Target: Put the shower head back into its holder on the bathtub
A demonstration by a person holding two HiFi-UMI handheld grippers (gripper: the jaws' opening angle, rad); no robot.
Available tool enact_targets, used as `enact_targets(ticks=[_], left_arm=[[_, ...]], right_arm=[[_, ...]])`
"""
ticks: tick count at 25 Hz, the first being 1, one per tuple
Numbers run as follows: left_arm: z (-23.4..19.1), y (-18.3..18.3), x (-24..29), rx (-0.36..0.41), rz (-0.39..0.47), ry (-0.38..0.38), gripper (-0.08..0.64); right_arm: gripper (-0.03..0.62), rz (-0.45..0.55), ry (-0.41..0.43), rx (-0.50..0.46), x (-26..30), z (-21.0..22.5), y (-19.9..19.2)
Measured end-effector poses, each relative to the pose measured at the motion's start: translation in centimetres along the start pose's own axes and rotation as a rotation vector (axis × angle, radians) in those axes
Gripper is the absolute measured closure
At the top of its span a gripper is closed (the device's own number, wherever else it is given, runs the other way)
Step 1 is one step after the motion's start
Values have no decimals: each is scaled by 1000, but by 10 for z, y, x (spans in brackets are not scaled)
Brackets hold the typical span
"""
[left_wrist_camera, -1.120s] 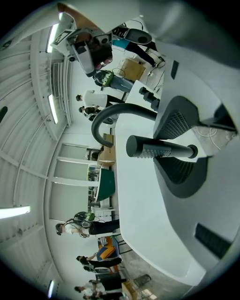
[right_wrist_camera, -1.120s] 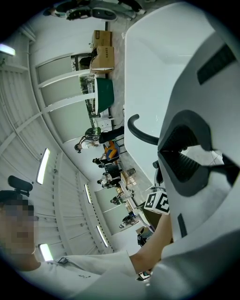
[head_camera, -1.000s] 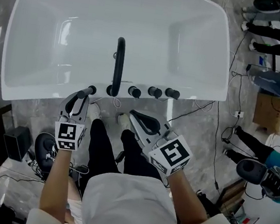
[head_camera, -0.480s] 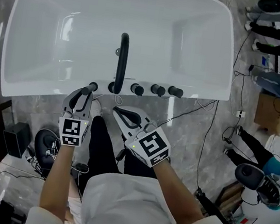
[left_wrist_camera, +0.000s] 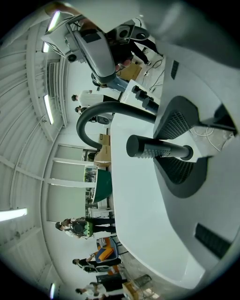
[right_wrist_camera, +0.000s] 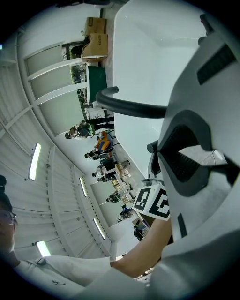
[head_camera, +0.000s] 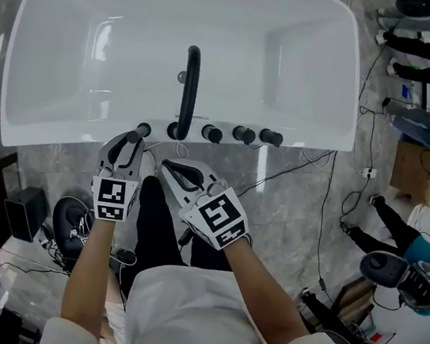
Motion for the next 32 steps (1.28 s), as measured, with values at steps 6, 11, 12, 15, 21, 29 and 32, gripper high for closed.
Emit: enact_targets(ticks=[6,11,12,15,21,29,32], left_arm=[[1,-2,0,43,-14,-6,437],[3,0,1,40,-25,-12,436],[3,0,2,35,-26,-13,434],[1,1,4,27,-33,-14,434],[3,-3,6,26,-76,-25,400],[4,-4,-6,6,-102,16,345],[9,2,-18,-2,-90,37,345]], right_arm=[[577,1,-5,18,2,-1,0],[577,-2,-10,18,-2,2,0],[577,-3,-11,19,-2,2,-1],[576,0,-17,20,-4,3,-1],[577,21,-22,25,-12,5,3],[577,17,-1,-3,-12,6,5],[577,22,19,-15,-17,5,8]])
Point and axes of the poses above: the fingertips, and each gripper's own axes: x forward along the fingers, z to its right, y out of its top, the point moved 7 cm from there along -x, backward along the fingers, and after that the axes turned 7 degrees about -x, right-handed, at the moved point
